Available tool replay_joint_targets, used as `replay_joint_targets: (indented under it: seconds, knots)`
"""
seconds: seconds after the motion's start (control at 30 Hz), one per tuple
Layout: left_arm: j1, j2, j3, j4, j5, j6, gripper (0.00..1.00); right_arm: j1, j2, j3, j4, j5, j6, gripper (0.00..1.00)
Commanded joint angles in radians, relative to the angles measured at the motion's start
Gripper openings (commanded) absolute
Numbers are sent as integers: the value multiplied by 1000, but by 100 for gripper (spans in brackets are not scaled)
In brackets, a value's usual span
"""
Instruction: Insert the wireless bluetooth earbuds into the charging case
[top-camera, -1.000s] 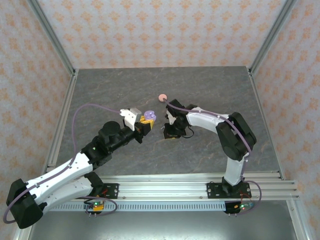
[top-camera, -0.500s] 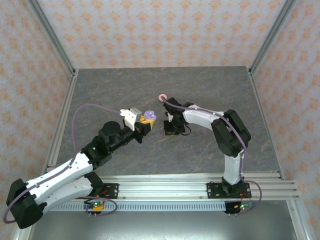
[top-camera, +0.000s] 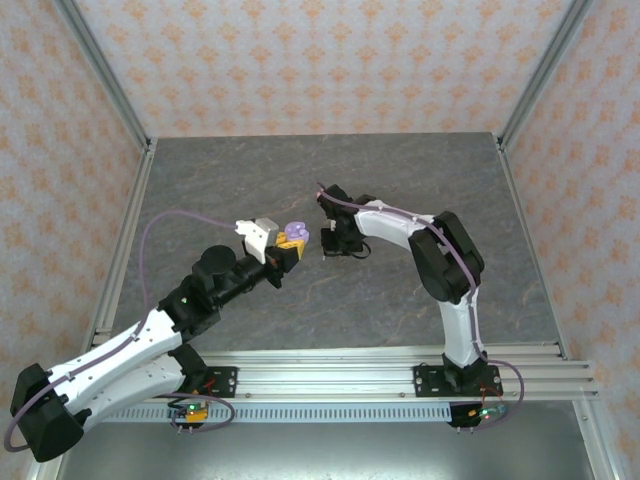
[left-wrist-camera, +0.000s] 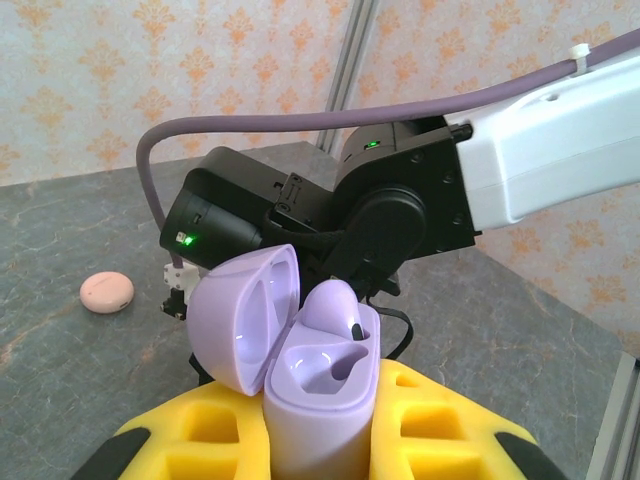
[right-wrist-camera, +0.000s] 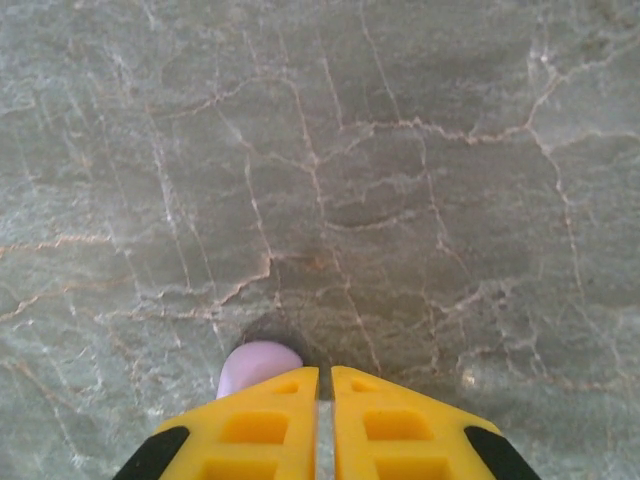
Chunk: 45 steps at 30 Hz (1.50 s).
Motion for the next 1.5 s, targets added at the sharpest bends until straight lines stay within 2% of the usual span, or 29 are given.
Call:
replay_joint_targets:
  seconds: [0.0, 0.3, 0.43, 0.5, 0.57, 0.8, 1.0, 1.47]
  knots:
    - [-5, -24, -13, 6, -28, 10, 7, 7, 13, 33, -35, 22, -18, 12]
    - [-6, -38, -13, -2, -37, 8, 7, 6, -74, 6, -28, 62, -21, 13]
    - [-5, -41, -13, -4, -40, 8, 7, 8, -91, 10, -19, -11, -5, 16]
    - [-5, -41, -13, -4, -41, 5, 7, 7, -89, 6, -1, -47, 20, 20]
    - [-5, -42, -15, -2, -38, 3, 7, 6, -80, 7, 7, -57, 49, 29]
    - [-5, -44, -14, -3, -37, 2, 7, 7, -25, 46, -13, -50, 142, 43]
    - [-5, -48, -12, -12, -41, 13, 7, 7, 6, 65, -26, -46, 169, 43]
    - [-5, -55, -18, -4, -42, 10, 7, 6, 50, 91, -39, -50, 191, 35]
